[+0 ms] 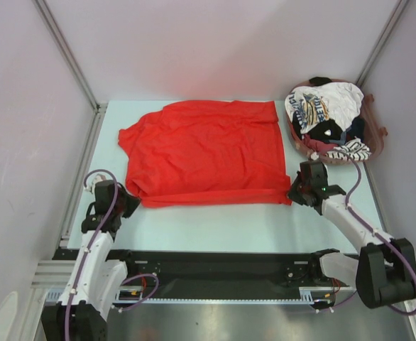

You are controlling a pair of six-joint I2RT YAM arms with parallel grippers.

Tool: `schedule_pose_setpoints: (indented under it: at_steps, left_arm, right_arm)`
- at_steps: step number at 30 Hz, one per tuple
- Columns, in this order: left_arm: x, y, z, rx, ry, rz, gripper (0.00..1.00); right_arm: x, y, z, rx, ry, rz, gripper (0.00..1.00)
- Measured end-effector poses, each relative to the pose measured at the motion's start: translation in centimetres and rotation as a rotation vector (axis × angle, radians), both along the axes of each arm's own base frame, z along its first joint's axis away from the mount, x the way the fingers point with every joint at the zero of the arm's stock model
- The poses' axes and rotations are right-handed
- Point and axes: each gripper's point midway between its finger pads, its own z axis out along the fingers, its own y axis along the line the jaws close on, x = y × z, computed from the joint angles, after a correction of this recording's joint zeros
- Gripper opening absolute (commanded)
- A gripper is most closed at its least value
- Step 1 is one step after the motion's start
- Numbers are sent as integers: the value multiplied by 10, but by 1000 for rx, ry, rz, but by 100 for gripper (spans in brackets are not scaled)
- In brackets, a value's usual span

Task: Fold and stack the tank tops
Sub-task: Fold the tank top

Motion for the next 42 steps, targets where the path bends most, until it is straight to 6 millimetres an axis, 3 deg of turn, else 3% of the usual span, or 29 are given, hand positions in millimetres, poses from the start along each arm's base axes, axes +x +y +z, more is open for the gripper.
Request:
schedule_pose_setpoints:
  at_steps: [5,13,23,29,35,42]
  left_arm:
    - [22,4,18,25,-67,0,2]
    - [44,5,4,30,-17,-11,0]
    - [92,7,22,34,-60,-21,0]
    - [115,5,19,33,-56,-28,0]
    - [134,4,15,33,-40,-36,0]
    - [153,4,16,40,-37,-37,0]
  right_arm:
    - [25,2,8,-62,-19,23,0]
    - [65,-3,17,-133,-26,19,0]
    - [106,-11,14,-139,-11,-7,0]
    - [134,-9,10,-139,-6,-8,0]
    - [145,-9,-1,-143,16,-11,0]
    - [159,-8,0,-140,7,-15,0]
